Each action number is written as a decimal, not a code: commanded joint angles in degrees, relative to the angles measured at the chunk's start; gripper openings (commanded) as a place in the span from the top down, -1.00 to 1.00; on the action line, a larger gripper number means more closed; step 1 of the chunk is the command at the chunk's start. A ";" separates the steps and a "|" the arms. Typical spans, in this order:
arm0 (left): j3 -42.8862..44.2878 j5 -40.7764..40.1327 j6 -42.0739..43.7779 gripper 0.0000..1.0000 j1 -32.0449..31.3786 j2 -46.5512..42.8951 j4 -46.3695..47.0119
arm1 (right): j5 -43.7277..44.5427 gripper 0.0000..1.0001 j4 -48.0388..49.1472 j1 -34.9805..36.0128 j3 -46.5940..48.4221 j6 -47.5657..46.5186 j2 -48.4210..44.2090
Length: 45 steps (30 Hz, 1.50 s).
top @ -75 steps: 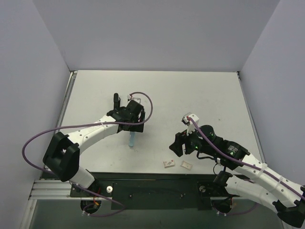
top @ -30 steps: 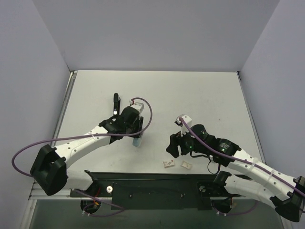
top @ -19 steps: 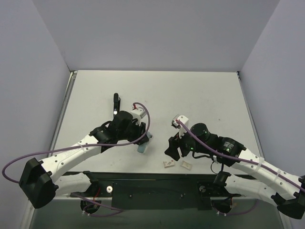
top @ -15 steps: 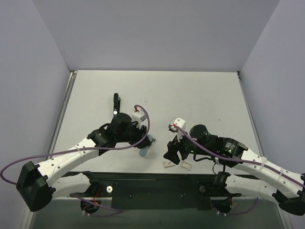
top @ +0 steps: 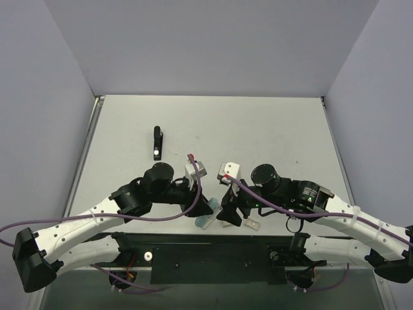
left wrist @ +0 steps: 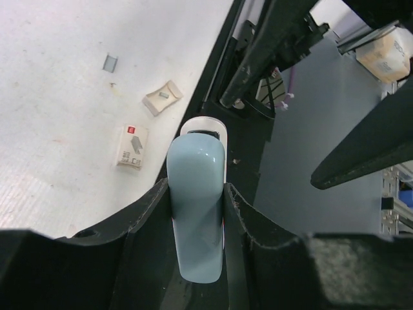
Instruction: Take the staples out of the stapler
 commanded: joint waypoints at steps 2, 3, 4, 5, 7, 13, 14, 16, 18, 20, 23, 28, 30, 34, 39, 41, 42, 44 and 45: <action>-1.03 3.32 1.61 1.00 -2.60 -2.90 5.70 | -4.96 -0.13 -0.09 0.47 3.19 -1.82 -0.01; -1.12 3.41 1.70 1.00 -2.77 -3.16 5.87 | -6.01 -0.13 -0.09 0.47 3.19 -1.82 -0.10; -1.29 3.50 1.70 1.00 -3.21 -3.60 6.05 | -6.55 -0.13 -0.09 0.47 3.19 -1.82 -0.19; -1.30 3.67 1.79 1.00 -3.65 -3.78 6.14 | -6.90 -0.13 -0.18 0.47 3.02 -1.82 -0.27; -1.30 4.02 1.96 1.00 -4.27 -4.31 6.23 | -6.82 -0.13 -0.18 0.47 2.76 -1.82 -0.54; -1.65 4.90 2.14 1.00 -5.59 -6.77 6.66 | -7.69 -0.13 -0.01 0.56 2.14 -1.82 -1.68; -1.73 5.16 2.14 1.00 -5.68 -6.94 6.84 | -8.04 -0.13 -0.01 0.56 1.97 -1.82 -1.77; -1.91 5.34 2.14 1.00 -5.94 -7.65 7.19 | -8.74 -0.11 0.34 0.56 1.61 -1.82 -1.77; -1.91 5.52 1.96 1.00 -6.03 -8.18 7.46 | -9.80 -0.03 0.78 0.56 1.26 -1.74 -1.95; -2.09 5.95 1.79 1.00 -6.03 -8.53 7.81 | -10.85 -0.01 1.31 0.65 0.91 -1.82 -1.95; -2.35 5.96 1.70 1.00 -6.12 -9.05 8.25 | -11.73 0.06 1.84 0.65 0.47 -1.82 -1.86; -2.44 6.13 1.70 1.00 -6.12 -9.32 8.69 | -13.14 0.31 3.07 0.74 0.12 -1.65 -1.51; -2.44 6.22 1.70 1.00 -6.12 -9.32 8.78 | -13.76 0.38 3.42 0.74 -0.06 -1.47 -1.33; -2.53 6.83 1.70 1.00 -6.20 -9.67 9.21 | -14.20 0.38 3.86 0.83 -0.67 -1.47 -0.80; -2.70 7.36 1.52 1.00 -6.20 -10.20 9.65 | -14.90 0.41 4.91 0.91 -1.11 -1.30 -0.63; -2.96 7.54 1.52 1.00 -6.20 -10.37 10.00 | -14.90 0.41 5.09 0.91 -1.11 -1.29 -0.45; -2.97 7.71 1.61 1.00 -6.29 -10.64 10.35 | -14.99 0.42 5.18 0.91 -1.20 -1.12 -0.28; -3.14 7.63 1.35 1.00 -6.38 -10.55 10.62 | -15.34 0.42 5.71 0.91 -1.37 -1.03 -0.10; -3.32 7.63 1.35 1.00 -6.38 -10.55 10.53 | -15.51 0.42 5.97 0.91 -1.38 -0.86 0.16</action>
